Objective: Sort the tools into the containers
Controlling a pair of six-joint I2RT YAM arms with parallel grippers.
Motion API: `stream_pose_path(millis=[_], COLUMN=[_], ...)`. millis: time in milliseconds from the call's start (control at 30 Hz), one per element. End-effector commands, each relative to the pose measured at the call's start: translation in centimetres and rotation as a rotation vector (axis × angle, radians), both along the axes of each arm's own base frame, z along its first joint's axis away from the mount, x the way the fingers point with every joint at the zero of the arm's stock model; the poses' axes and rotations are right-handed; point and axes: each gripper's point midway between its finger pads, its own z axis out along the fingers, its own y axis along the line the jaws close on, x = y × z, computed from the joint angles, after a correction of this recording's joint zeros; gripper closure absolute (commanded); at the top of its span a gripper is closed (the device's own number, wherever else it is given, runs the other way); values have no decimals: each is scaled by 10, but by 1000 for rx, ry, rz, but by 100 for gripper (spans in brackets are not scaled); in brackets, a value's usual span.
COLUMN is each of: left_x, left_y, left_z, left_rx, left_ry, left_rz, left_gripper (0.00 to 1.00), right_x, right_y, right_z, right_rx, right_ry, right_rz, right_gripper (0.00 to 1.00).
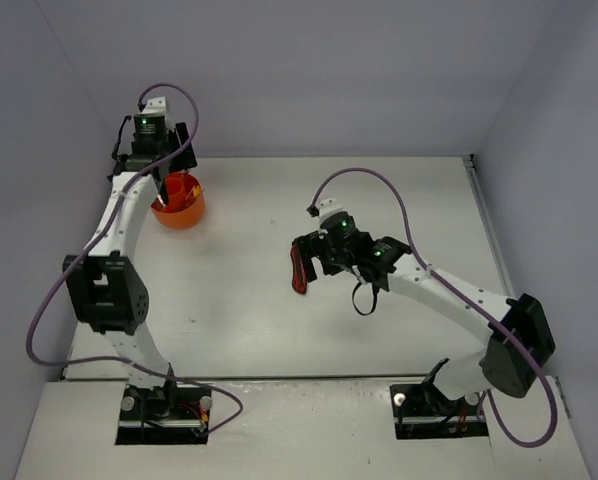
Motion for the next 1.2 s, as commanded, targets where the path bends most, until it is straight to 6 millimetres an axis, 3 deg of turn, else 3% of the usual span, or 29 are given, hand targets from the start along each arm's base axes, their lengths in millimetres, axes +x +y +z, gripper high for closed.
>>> stream_pose_path(millis=[0,133,300,433,600,933,1167], left_x=[-48,-86,-141,-175,-204,-210,-206], left_y=[-20,-36,-78,-90,-87,-89,-98], left_z=[101,84,53,24,9,-3,-6], left_rx=[-19,-43,-94,-146,-151,-152,-183], left_ry=[-195,-132,-51,10,56,94,117], left_rz=[-62,-82,-176,-195,-199,-213,-234], left_gripper=[36,34,33,33,33,33,33], right_x=[20,25,38,52,66,73,66], right_y=[20,33,46,55,57,55,54], right_z=[-3,-30,-57,-82,-107,-141,-154], right_rx=[85,71,24,-32,-81,-131,-140], right_ry=[62,139,182,203,211,236,273], right_rz=[-134,-168,-187,-183,-224,-284,-280], right_gripper=[9,9,9,10,18,32,61])
